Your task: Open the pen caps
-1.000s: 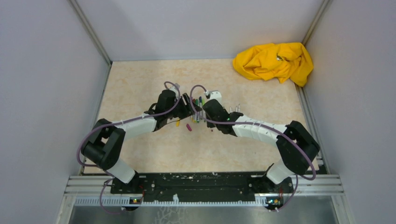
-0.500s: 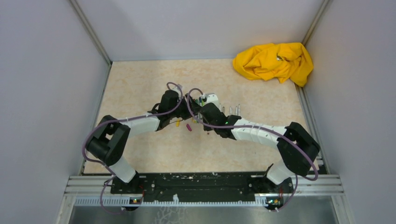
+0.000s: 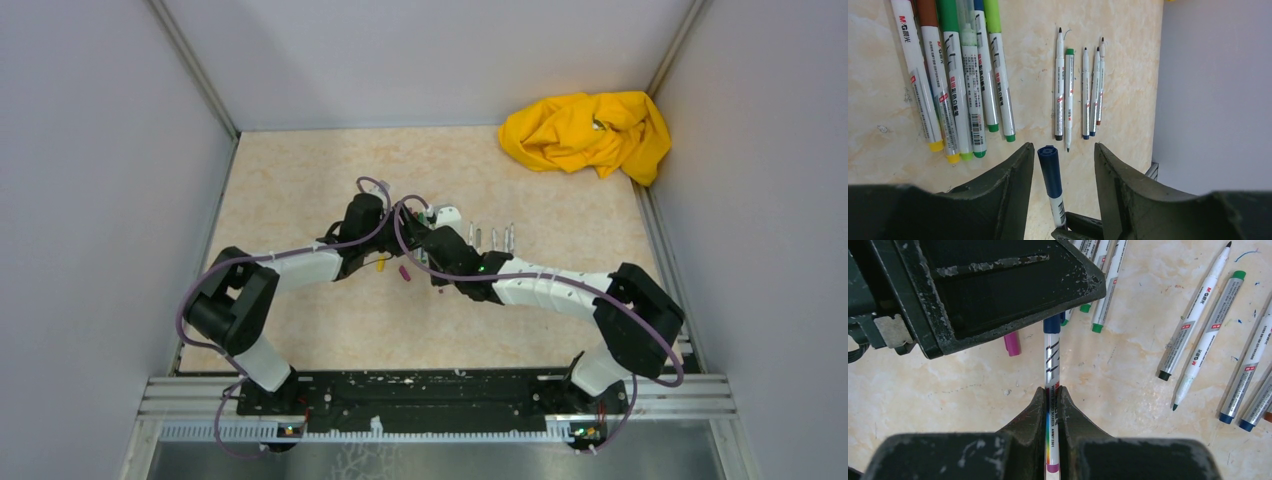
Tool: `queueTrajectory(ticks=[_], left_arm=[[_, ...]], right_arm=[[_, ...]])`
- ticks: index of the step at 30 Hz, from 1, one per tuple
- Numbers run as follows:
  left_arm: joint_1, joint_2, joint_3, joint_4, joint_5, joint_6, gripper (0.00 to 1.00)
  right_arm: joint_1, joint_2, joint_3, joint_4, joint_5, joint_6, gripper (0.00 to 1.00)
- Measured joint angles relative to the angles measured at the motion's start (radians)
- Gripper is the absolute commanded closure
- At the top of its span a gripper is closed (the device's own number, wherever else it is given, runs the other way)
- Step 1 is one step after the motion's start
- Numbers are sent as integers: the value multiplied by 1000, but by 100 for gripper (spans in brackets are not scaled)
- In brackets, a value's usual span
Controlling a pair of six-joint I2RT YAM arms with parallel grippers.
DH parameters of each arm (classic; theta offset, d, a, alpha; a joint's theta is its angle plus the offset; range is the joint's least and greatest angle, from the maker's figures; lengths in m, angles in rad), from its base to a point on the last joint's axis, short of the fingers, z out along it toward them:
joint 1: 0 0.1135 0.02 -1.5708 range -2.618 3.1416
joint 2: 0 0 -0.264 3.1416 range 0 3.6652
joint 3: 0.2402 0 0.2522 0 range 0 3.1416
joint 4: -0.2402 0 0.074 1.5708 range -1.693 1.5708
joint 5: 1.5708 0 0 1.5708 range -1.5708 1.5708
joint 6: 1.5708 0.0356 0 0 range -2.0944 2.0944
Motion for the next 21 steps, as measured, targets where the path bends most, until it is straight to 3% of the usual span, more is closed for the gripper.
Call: queueTrajectory(ticks=[6,11,14,21], left_arm=[[0,0,0,3,1,-5,61],[0,0,-4,14,1,-9,82],[0,0,-8,16,1,-12,100],[0,0,-18,39,2,-19,100]], right_arm=[[2,0,0,0,8,0,100],[2,0,0,0,20,1,100],[2,0,0,-1,24,1,100],[3,0,0,-1,29,2,100]])
